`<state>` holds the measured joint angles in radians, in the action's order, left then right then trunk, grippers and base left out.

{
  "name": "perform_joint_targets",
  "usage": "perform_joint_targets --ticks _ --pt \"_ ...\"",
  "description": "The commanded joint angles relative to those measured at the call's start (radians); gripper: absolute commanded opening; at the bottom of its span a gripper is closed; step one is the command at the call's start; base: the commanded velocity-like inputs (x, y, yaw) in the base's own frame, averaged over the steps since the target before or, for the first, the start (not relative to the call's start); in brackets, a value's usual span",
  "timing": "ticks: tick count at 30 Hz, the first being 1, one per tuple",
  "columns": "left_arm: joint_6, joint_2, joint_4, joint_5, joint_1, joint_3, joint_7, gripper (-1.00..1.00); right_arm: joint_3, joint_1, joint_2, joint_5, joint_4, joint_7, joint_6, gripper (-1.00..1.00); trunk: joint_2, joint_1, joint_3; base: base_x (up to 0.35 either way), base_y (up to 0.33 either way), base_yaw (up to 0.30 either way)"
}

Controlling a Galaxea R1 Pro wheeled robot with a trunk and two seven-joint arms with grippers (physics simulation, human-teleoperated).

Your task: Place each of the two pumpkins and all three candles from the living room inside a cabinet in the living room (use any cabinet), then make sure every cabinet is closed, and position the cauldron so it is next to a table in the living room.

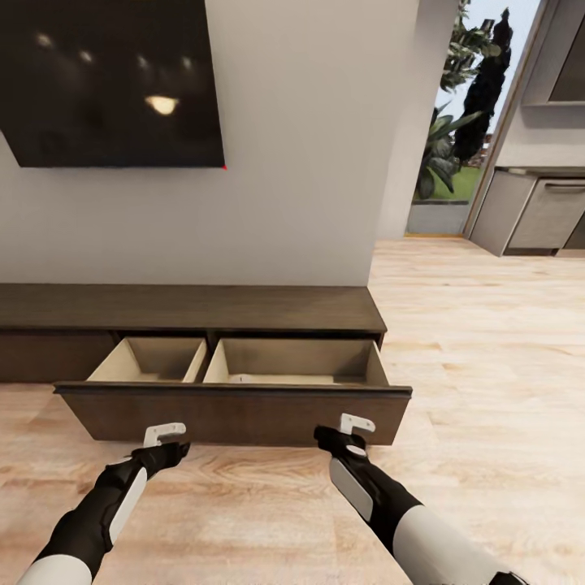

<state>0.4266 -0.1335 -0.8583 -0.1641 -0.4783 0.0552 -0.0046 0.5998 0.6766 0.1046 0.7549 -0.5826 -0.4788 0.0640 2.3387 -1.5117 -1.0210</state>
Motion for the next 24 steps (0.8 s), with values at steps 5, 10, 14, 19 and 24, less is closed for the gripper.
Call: perform_joint_targets --ticks 5,10,14,19,24 --pt "-0.042 0.0 0.015 0.0 0.0 0.0 0.0 1.0 0.001 0.002 0.001 0.0 0.011 0.028 -0.035 1.0 0.035 -0.019 -0.016 0.0 0.0 0.0" --pt "-0.048 0.0 0.017 0.001 0.0 0.0 0.0 1.0 0.021 0.003 0.005 -0.002 0.047 0.065 -0.046 1.0 0.07 -0.038 -0.031 0.0 0.0 0.0" --pt "-0.05 0.0 0.018 0.001 0.0 0.0 0.0 1.0 0.035 0.003 0.001 -0.002 0.058 0.07 -0.048 1.0 0.098 -0.054 -0.044 0.0 0.0 0.0" --pt "-0.088 0.0 0.018 0.0 0.0 0.0 0.0 1.0 0.039 0.003 -0.004 -0.003 0.061 0.071 -0.051 1.0 0.133 -0.073 -0.06 0.0 0.0 0.0" --pt "-0.136 0.0 0.032 0.0 0.0 0.0 0.0 1.0 0.04 0.003 -0.005 -0.003 0.091 0.072 -0.095 1.0 0.162 -0.089 -0.076 0.0 0.0 0.0"
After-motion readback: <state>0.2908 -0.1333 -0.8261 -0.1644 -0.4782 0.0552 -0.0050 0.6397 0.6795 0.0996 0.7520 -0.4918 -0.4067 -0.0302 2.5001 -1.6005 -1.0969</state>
